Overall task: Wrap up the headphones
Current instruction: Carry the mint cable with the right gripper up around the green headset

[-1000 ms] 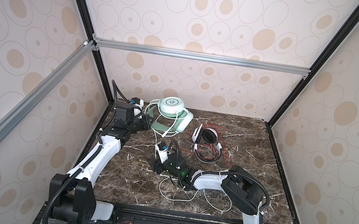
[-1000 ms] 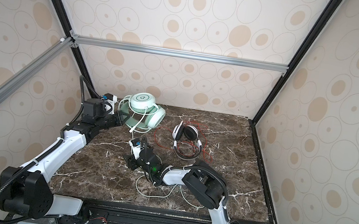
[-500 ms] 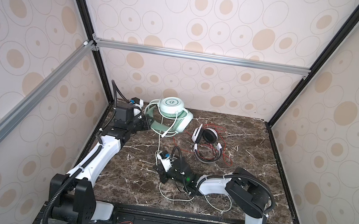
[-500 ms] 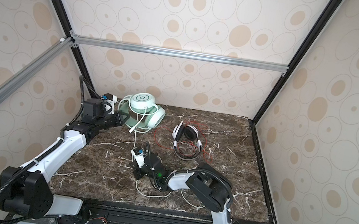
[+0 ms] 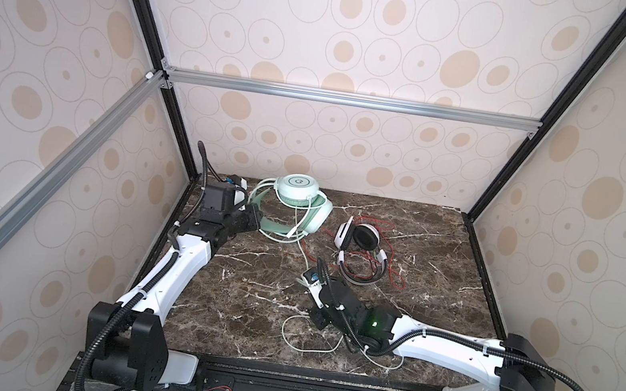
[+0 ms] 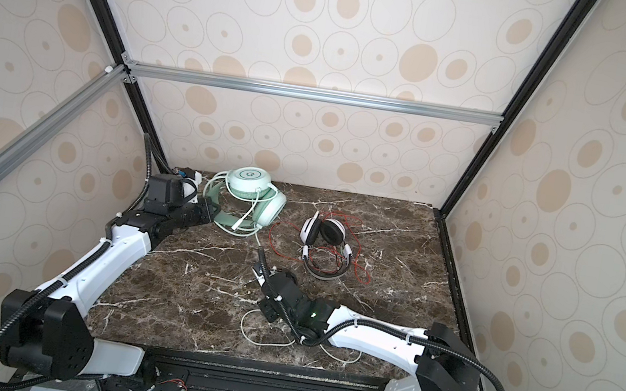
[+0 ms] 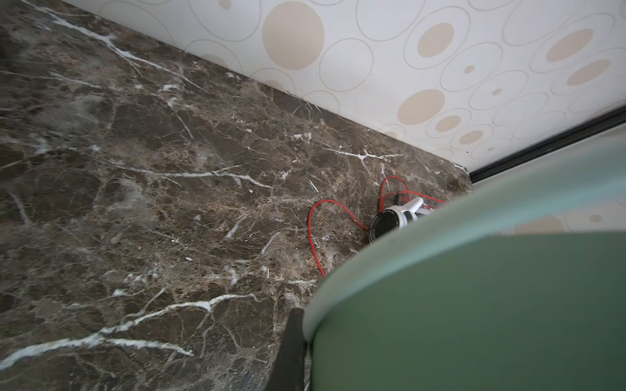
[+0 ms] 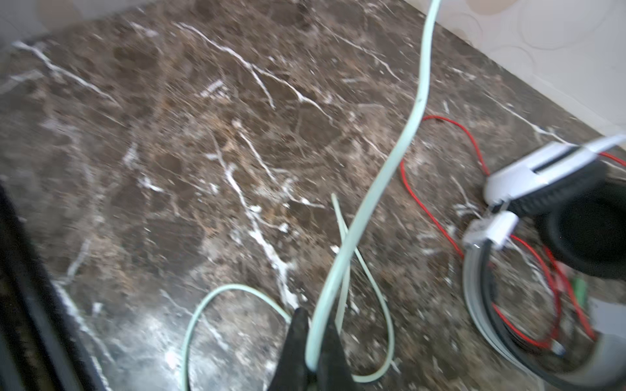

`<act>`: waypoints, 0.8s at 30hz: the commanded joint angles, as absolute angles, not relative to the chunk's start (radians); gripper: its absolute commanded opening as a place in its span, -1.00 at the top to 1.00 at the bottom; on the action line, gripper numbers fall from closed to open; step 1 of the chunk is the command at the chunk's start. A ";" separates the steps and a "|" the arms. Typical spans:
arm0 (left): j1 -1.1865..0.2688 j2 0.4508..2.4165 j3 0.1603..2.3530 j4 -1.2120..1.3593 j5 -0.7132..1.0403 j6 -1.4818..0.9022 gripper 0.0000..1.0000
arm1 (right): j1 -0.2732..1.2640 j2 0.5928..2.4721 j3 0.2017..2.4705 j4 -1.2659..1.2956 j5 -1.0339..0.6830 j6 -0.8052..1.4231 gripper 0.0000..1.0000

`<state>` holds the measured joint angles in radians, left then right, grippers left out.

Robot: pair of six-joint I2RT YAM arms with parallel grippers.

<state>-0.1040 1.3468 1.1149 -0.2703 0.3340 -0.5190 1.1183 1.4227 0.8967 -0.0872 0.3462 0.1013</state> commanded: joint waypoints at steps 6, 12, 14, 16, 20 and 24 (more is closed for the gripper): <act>-0.237 1.411 1.338 -0.527 -0.144 -0.601 1.00 | 1.161 1.276 0.868 -0.344 0.556 0.049 1.00; -0.324 1.430 1.362 -0.632 -0.319 -0.683 1.00 | 1.228 1.269 0.954 -0.497 0.582 -0.020 1.00; -0.347 1.419 1.348 -0.639 -0.354 -0.711 1.00 | 1.253 1.285 0.996 -0.556 0.608 -0.038 1.00; -0.379 1.412 1.338 -0.649 -0.407 -0.724 1.00 | 1.268 1.298 1.044 -0.611 0.636 -0.048 1.00; -0.455 1.426 1.349 -0.715 -0.542 -0.743 1.00 | 1.273 1.335 1.172 -0.715 0.727 -0.075 1.00; -0.497 1.457 1.366 -0.774 -0.597 -0.756 1.00 | 1.272 1.377 1.275 -0.718 0.855 -0.156 1.00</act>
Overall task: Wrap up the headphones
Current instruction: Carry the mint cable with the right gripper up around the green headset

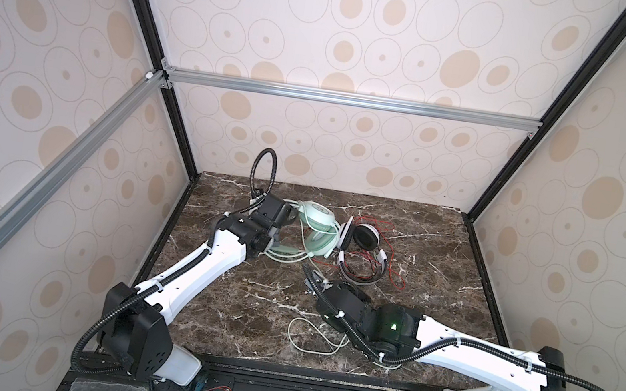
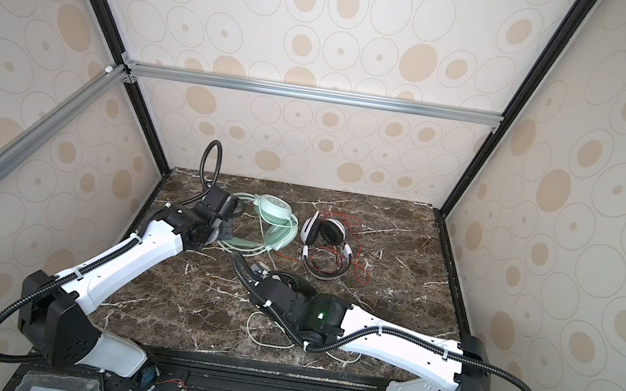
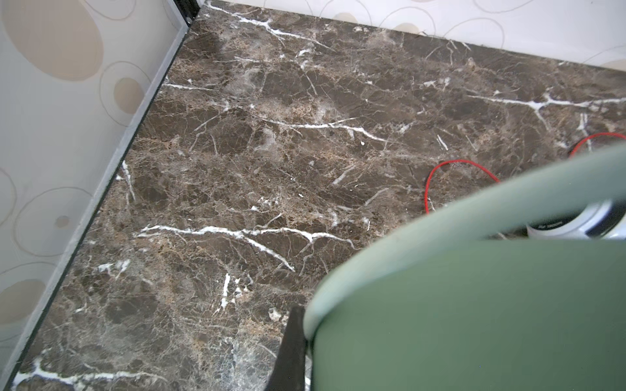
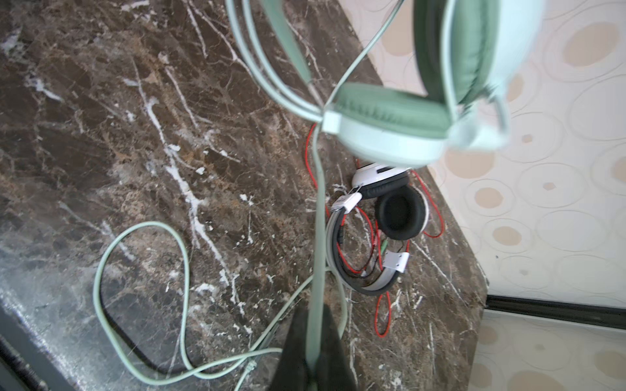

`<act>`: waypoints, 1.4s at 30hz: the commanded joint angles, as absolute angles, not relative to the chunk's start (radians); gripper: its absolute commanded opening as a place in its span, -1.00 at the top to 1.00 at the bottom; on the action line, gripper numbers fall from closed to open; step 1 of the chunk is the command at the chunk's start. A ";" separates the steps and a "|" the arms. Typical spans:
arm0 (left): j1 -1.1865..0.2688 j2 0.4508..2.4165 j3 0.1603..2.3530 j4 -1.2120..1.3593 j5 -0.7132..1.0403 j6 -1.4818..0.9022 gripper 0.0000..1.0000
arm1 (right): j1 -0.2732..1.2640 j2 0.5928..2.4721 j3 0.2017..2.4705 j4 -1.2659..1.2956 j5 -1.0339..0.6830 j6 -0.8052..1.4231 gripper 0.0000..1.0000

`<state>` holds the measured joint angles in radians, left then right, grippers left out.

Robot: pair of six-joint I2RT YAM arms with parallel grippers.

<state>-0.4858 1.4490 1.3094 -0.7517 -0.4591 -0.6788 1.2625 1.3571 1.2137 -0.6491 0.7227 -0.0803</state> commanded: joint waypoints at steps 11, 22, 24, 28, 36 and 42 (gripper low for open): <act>-0.548 1.454 1.328 -0.760 -0.580 -0.764 1.00 | 1.269 1.518 1.144 0.471 1.208 -0.980 1.00; -0.551 1.456 1.306 -0.749 -0.601 -0.729 1.00 | 1.226 1.528 1.155 0.884 1.153 -1.221 0.61; -0.550 1.456 1.300 -0.751 -0.613 -0.726 1.00 | 1.221 1.494 1.155 0.838 1.146 -1.186 0.60; -0.551 1.453 1.289 -0.751 -0.614 -0.717 1.00 | 1.191 1.411 1.141 0.737 1.124 -1.106 0.60; -0.551 1.434 1.275 -0.730 -0.596 -0.654 1.00 | 1.065 1.224 1.177 0.186 0.991 -0.647 0.59; -0.551 1.420 1.271 -0.742 -0.606 -0.657 1.00 | 0.893 1.085 1.133 -0.337 0.390 -0.127 -0.10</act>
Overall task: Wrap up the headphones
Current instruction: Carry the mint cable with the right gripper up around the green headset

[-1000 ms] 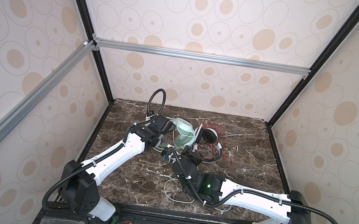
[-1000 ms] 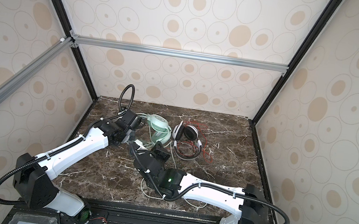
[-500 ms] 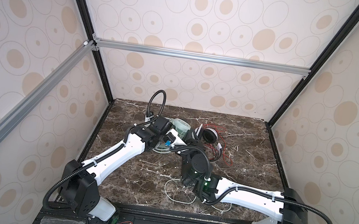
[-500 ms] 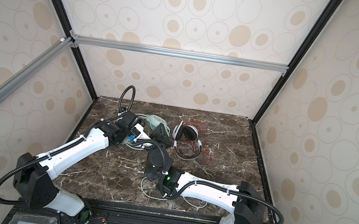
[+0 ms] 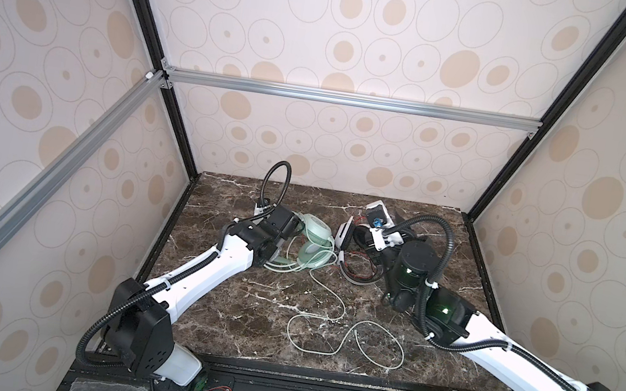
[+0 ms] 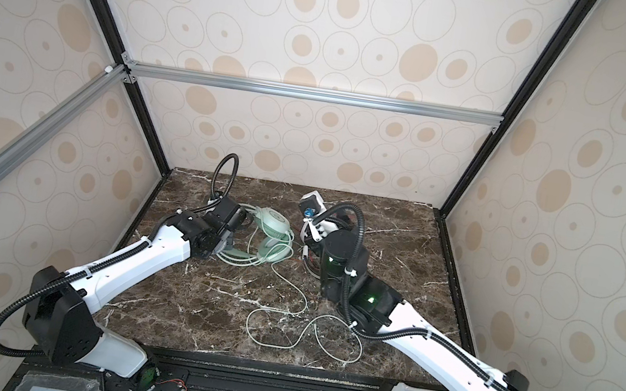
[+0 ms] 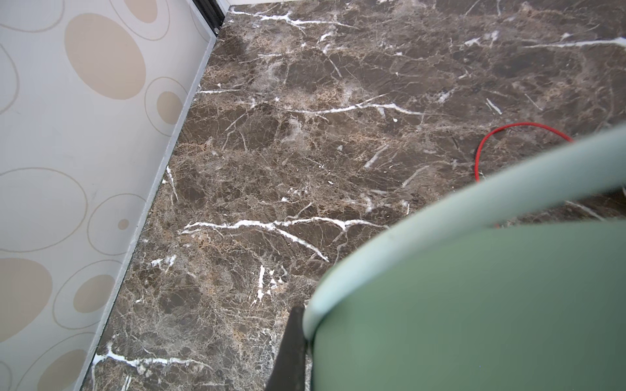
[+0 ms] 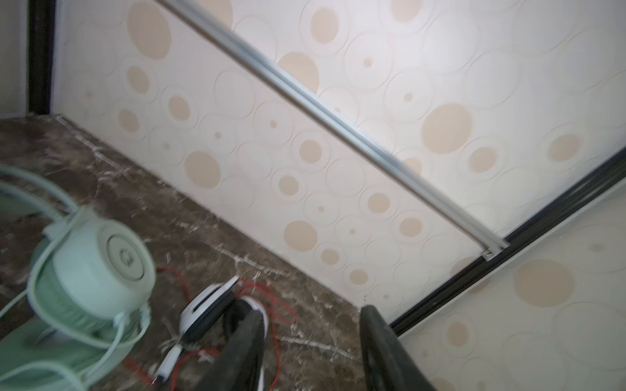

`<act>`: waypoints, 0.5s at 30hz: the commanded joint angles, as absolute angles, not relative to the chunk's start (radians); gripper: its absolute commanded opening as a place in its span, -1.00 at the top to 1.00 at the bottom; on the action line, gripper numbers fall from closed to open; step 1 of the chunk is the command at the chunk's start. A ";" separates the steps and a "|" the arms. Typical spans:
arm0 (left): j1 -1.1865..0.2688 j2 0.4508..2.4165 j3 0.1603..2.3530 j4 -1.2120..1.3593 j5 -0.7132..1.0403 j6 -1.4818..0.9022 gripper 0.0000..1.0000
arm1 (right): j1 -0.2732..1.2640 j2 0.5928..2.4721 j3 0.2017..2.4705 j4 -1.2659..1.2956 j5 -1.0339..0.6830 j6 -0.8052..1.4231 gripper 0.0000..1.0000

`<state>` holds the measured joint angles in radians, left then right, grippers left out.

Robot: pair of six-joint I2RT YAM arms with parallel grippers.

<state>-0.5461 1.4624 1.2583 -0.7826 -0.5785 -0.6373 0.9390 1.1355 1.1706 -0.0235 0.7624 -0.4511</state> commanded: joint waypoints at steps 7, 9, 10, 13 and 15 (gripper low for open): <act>-0.551 1.406 1.310 -0.746 -0.553 -0.649 1.00 | 0.870 1.010 0.749 -0.075 -0.097 0.143 -0.25; -0.550 1.401 1.332 -0.751 -0.530 -0.646 1.00 | 0.871 1.034 0.690 0.001 -0.126 0.182 -0.25; -0.549 1.399 1.350 -0.756 -0.518 -0.643 1.00 | 0.871 1.056 0.672 0.033 -0.134 0.186 -0.26; -0.549 1.395 1.397 -0.775 -0.484 -0.638 1.00 | 0.871 1.133 0.667 0.087 -0.146 0.162 -0.35; -0.549 1.393 1.427 -0.789 -0.466 -0.638 1.00 | 0.871 1.186 0.683 0.104 -0.154 0.106 -0.50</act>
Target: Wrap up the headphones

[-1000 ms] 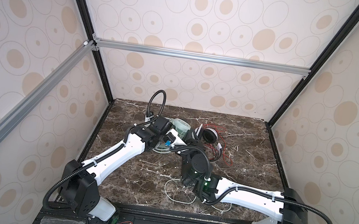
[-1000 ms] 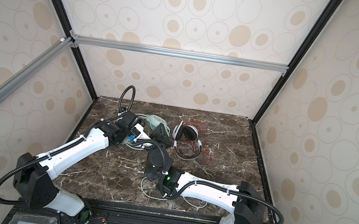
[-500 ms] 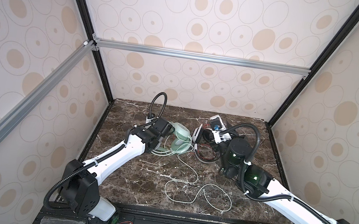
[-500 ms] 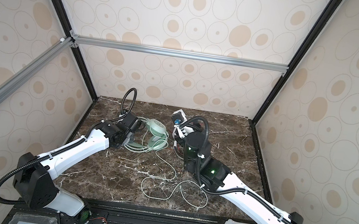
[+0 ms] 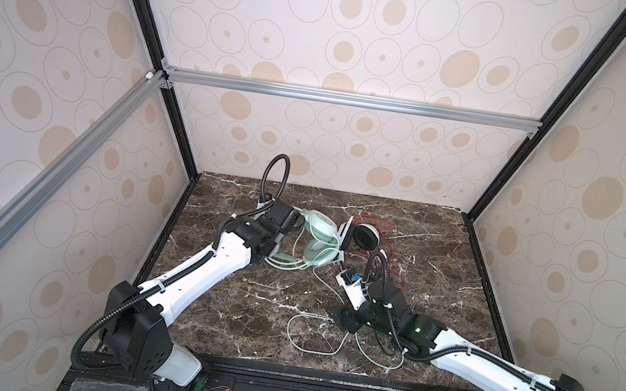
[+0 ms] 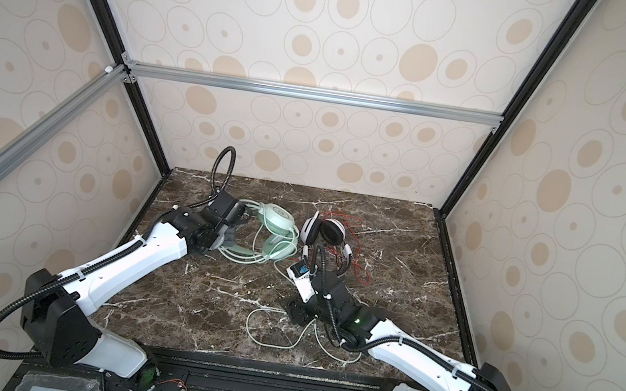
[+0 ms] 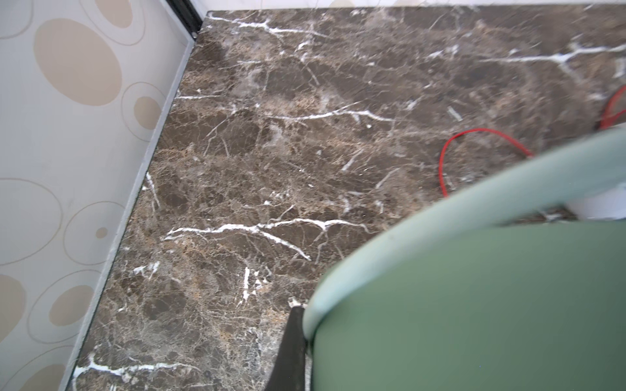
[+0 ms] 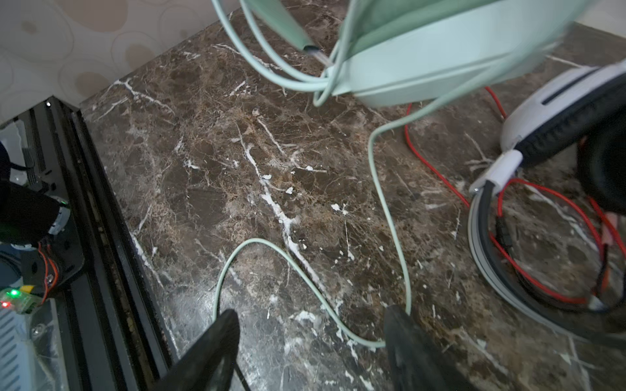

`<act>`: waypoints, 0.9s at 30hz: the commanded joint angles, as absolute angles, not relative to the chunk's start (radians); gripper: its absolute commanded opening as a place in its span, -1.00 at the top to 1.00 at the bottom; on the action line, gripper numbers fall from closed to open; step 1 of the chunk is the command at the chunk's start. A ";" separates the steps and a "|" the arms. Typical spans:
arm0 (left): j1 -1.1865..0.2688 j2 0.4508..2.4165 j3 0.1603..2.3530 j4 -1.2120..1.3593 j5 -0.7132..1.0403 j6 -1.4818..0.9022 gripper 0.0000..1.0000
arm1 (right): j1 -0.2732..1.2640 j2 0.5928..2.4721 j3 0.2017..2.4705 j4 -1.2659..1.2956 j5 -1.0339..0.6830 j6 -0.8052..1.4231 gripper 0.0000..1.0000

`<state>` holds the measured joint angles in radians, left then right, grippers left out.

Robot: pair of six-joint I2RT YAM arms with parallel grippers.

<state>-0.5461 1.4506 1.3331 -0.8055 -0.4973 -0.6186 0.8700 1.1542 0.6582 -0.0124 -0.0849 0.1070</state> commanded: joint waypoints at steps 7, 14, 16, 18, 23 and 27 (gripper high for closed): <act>-0.548 1.375 1.492 -0.821 -0.438 -0.643 1.00 | 0.851 1.285 0.511 0.698 -0.094 -0.121 -0.70; -0.549 1.369 1.502 -0.826 -0.421 -0.641 1.00 | 0.775 1.434 0.535 0.920 -0.189 -0.143 -0.68; -0.549 1.369 1.503 -0.825 -0.420 -0.642 1.00 | 0.762 1.464 0.552 0.948 -0.229 -0.115 -0.61; -0.549 1.368 1.502 -0.825 -0.422 -0.643 1.00 | 0.759 1.489 0.564 0.975 -0.232 -0.098 -0.54; -0.547 1.368 1.503 -0.822 -0.420 -0.643 1.00 | 0.752 1.542 0.596 1.011 -0.282 -0.070 -0.25; -0.546 1.368 1.505 -0.822 -0.423 -0.641 1.00 | 0.749 1.570 0.613 1.015 -0.328 -0.039 0.01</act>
